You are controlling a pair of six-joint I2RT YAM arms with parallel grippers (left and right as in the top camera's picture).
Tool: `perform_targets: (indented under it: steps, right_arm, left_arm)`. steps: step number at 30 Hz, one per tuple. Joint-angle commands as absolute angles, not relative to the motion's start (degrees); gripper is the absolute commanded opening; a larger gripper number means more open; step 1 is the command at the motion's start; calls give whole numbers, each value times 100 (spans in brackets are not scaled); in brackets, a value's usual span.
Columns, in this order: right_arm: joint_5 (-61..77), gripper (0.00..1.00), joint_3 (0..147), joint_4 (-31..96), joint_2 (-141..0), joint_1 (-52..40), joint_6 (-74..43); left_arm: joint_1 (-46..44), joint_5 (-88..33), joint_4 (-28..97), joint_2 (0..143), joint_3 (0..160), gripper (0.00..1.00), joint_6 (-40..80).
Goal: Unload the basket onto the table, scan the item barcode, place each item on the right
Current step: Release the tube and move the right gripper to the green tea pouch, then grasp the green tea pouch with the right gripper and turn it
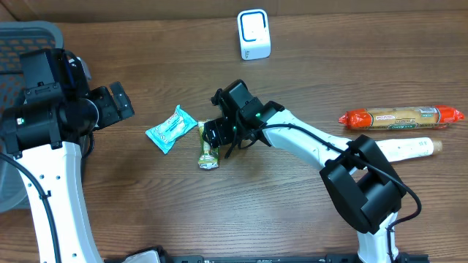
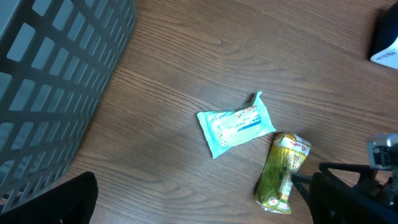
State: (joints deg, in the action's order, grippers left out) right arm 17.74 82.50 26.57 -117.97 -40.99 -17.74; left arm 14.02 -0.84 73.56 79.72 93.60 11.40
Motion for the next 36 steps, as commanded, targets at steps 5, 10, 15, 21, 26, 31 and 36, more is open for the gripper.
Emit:
perform_targets:
  steps: [5,10,15,21,26,31,36]
  right_arm:
    - [1691,83,8405,2611,-11865,-4130,-1717]
    - [1649,82,8405,2615,-11865,-4130,-1780]
    - [1623,80,8403,2574,-11915,-4130,-1903]
    - [1673,81,8401,2462,-12086,-4206,-1929]
    - [1651,77,8401,2469,-12090,-4294,-1903]
    - [1686,51,8486,3002,-12088,-4244,-2198]
    - [2154,58,8965,3981,-12088,-3889,-1863]
  left_arm:
    - [1424,-106,7347,7988,9461,100,1028]
    - [1424,-106,7347,7988,9461,99,1028]
    - [1424,-106,7347,7988,9461,100,1028]
    - [1424,-106,7347,7988,9461,100,1028]
    - [1424,-106,7347,7988,9461,100,1028]
    - [1424,-106,7347,7988,9461,100,1028]
    - [1424,-106,7347,7988,9461,99,1028]
